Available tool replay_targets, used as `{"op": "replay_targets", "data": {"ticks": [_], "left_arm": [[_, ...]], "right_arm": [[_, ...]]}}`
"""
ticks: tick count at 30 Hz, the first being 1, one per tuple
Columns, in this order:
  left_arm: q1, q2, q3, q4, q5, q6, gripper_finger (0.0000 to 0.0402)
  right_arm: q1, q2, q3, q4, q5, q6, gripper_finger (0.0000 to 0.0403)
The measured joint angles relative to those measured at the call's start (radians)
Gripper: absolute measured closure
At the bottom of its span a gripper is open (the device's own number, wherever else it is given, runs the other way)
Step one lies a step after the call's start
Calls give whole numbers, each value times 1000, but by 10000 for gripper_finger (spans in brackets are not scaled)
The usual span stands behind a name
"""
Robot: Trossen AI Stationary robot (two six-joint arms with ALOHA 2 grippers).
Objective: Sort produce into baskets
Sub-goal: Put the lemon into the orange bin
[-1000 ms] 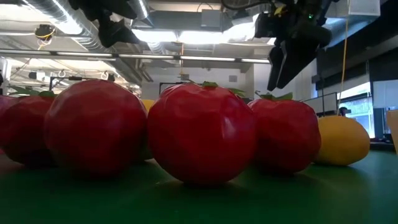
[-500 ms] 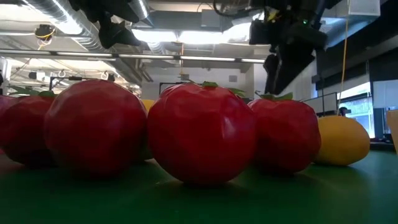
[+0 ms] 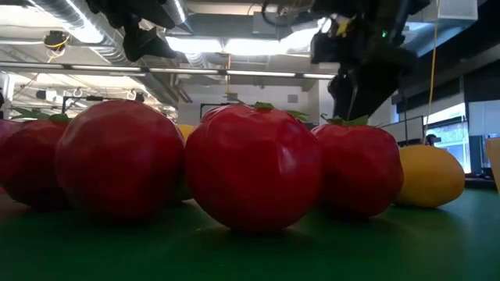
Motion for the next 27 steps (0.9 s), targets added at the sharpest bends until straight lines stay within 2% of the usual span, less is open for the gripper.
{"op": "replay_targets", "data": {"ticks": [3,11,18,22,27], "left_arm": [[0,0,0,-1,0,1,123],[0,0,0,0,0,14,123],[0,0,0,0,0,3,123],[0,0,0,0,0,1,123],[0,0,0,0,0,1,123]], "right_arm": [[-22,32,20,-32,-41,9,63],[-19,42,102,-84,-62,-50,63],[-20,42,164,-90,3,-76,63],[-20,42,164,-94,14,-79,63],[-20,42,163,-95,86,-69,63]]}}
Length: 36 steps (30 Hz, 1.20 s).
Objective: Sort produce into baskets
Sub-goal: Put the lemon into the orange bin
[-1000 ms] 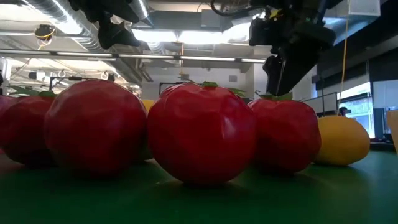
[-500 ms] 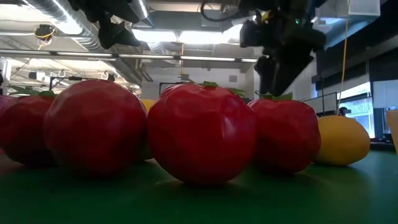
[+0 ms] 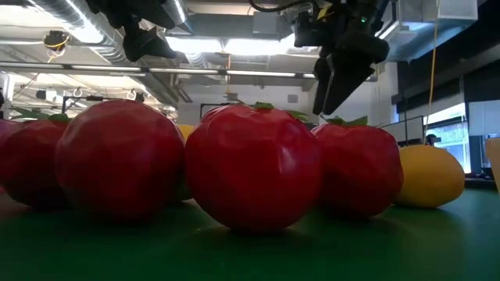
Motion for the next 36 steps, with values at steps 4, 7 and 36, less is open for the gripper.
{"op": "replay_targets", "data": {"ticks": [4,7,36], "left_arm": [[0,0,0,0,0,0,123],[0,0,0,0,0,0,123],[0,0,0,-55,0,-24,123]], "right_arm": [[0,0,0,-11,3,-1,63],[0,0,0,-41,-3,-1,63],[-7,35,-3,-70,-137,234,45]]}}
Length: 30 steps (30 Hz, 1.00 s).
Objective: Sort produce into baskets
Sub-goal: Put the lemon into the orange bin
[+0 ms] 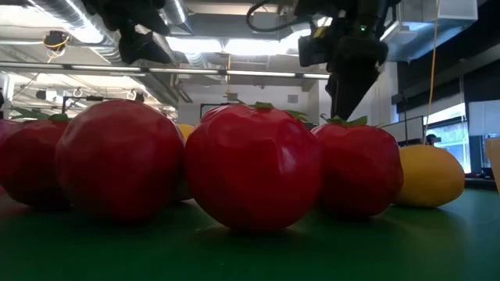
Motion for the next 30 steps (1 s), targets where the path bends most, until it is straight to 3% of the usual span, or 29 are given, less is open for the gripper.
{"op": "replay_targets", "data": {"ticks": [3,18,30], "left_arm": [[0,0,0,-11,0,-11,123],[0,0,0,-22,0,-8,123],[0,0,0,-22,0,-7,123]], "right_arm": [[1,0,0,5,-58,6,45],[-7,146,1,3,-47,-93,45],[-33,157,-20,116,-83,-120,45]]}}
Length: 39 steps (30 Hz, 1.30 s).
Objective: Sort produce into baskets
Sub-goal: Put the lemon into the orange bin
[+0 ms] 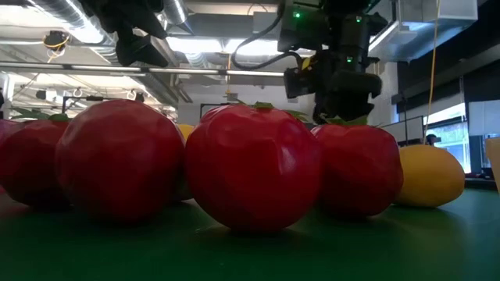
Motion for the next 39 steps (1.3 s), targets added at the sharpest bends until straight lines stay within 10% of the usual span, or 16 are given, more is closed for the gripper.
{"op": "replay_targets", "data": {"ticks": [20,39], "left_arm": [[0,0,0,1,0,-3,123],[0,0,0,1,0,-8,123]], "right_arm": [[0,0,-34,34,7,-9,137],[0,-115,-40,-44,33,9,127]]}}
